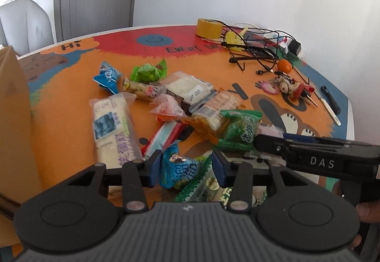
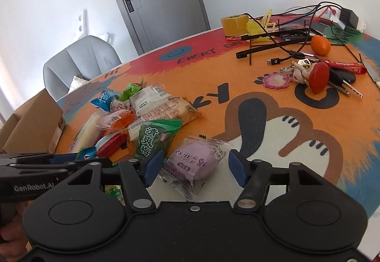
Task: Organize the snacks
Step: 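Grasp the purple-wrapped bun with the right gripper while the left gripper grasps the blue snack packet, then carry the purple bun in the right gripper while the left carries the blue packet toward the box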
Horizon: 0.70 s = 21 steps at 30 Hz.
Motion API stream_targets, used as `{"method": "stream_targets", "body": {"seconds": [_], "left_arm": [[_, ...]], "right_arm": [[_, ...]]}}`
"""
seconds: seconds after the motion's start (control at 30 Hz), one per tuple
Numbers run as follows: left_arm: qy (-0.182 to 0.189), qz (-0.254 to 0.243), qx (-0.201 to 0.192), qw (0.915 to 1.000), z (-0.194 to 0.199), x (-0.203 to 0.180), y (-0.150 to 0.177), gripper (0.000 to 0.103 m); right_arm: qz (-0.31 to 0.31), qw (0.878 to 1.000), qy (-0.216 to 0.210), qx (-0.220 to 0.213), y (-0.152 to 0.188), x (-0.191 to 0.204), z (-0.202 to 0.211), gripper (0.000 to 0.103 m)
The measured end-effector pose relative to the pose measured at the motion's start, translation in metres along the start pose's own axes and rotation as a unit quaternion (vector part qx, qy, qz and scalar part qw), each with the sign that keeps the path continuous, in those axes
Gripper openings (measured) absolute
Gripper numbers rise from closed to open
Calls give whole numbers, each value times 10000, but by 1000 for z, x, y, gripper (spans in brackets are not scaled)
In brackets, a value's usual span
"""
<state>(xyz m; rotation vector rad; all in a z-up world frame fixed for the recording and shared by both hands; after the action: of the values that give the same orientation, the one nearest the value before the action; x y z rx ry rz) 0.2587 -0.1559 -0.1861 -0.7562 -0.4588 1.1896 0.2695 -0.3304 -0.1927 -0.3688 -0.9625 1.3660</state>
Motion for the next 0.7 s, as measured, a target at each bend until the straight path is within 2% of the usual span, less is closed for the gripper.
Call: {"method": "stream_targets", "body": {"seconds": [0.1, 0.13, 0.23, 0.27, 0.33, 0.7], "left_arm": [[15, -17, 27, 10000, -2, -1, 2, 40], [11, 0, 40, 10000, -2, -1, 2, 31], [14, 125, 83, 9999, -1, 2, 2, 27], [-20, 144, 59, 9999, 1, 3, 1, 27], [-79, 151, 6, 9999, 6, 5, -1, 27], [-118, 169, -378, 9991, 41, 10, -15, 27]], "right_arm": [[60, 10000, 21, -11, 0, 1, -1, 61], [94, 9999, 29, -21, 0, 1, -2, 60], [113, 9999, -8, -24, 1, 2, -2, 46], [75, 10000, -54, -1, 1, 2, -1, 40], [11, 9999, -137, 51, 1, 3, 0, 38], [-60, 9997, -172, -147, -5, 11, 23, 34]]}}
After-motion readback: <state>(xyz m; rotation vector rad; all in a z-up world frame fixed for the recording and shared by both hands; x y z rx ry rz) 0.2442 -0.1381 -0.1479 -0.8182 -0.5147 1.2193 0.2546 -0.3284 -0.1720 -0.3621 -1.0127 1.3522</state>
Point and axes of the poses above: each gripper's, at about its wrist camera, not at the fingertips, and z roughly against the way its jaws point, x to its left, y to its underside, the point moved 8 cm from there along -z, roughly the way its jaws point, and after that the axes turned 7 degrees about -z, right-handed, at the moved point
